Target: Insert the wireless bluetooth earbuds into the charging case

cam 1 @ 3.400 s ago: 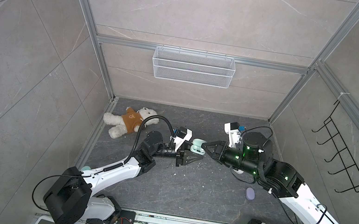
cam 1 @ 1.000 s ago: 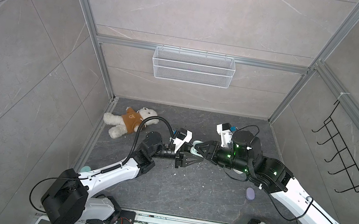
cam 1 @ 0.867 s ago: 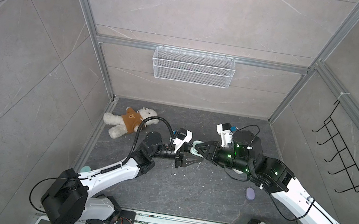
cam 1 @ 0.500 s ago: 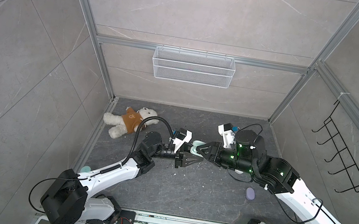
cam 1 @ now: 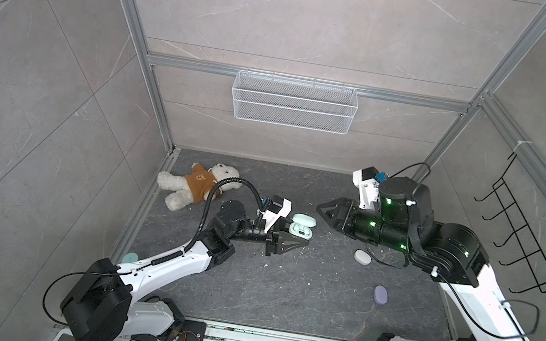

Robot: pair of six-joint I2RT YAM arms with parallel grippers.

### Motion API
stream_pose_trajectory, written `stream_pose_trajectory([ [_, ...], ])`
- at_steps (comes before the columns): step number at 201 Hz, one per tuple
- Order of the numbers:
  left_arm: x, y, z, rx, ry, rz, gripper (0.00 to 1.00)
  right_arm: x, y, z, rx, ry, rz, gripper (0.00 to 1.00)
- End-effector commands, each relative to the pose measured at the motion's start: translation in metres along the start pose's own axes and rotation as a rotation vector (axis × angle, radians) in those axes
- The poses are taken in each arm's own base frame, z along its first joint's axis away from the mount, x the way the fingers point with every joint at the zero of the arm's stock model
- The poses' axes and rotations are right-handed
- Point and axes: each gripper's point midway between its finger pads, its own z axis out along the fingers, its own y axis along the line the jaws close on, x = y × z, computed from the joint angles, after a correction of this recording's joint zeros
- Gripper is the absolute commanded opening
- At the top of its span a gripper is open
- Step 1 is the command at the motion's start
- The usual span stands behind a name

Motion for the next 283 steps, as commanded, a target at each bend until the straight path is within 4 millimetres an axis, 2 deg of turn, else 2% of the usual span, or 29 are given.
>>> stream_pose_trajectory([
  [1,-0.029,-0.015,-0.003,0.031,-0.058,0.102,0.33,0.003,-0.021,0.018,0.1,0.054,-0.036,0.39],
  [31,-0.029,-0.014,-0.003,0.029,-0.058,0.106,0.33,0.013,-0.014,0.037,0.071,0.138,-0.046,0.37],
  [62,-0.029,-0.013,-0.004,0.019,-0.055,0.112,0.33,0.031,-0.003,0.031,0.034,0.179,-0.054,0.36],
  [87,-0.029,-0.011,-0.003,0.016,-0.053,0.112,0.33,0.051,-0.005,0.026,0.057,0.226,-0.065,0.35],
  [113,-0.029,-0.011,-0.003,0.015,-0.053,0.111,0.33,0.066,-0.013,0.029,0.102,0.283,-0.07,0.37],
  [134,-0.028,-0.011,-0.003,0.013,-0.044,0.113,0.33,0.065,-0.018,0.028,0.138,0.276,-0.05,0.42],
  [151,-0.023,-0.01,-0.003,0.008,-0.017,0.118,0.33,0.059,-0.02,0.027,0.152,0.271,-0.008,0.61],
  [171,-0.018,-0.01,-0.003,0.006,0.0,0.125,0.33,0.06,-0.023,0.03,0.16,0.295,0.05,0.71],
  [204,-0.014,-0.012,-0.002,0.007,0.026,0.154,0.33,0.068,-0.016,0.042,0.078,0.353,0.111,0.75],
  [253,-0.01,-0.015,-0.001,0.011,0.048,0.168,0.33,0.077,-0.013,0.051,0.085,0.428,0.105,0.77],
  [283,-0.011,-0.015,-0.001,0.009,0.048,0.175,0.33,0.083,-0.018,0.057,0.113,0.462,0.1,0.76],
])
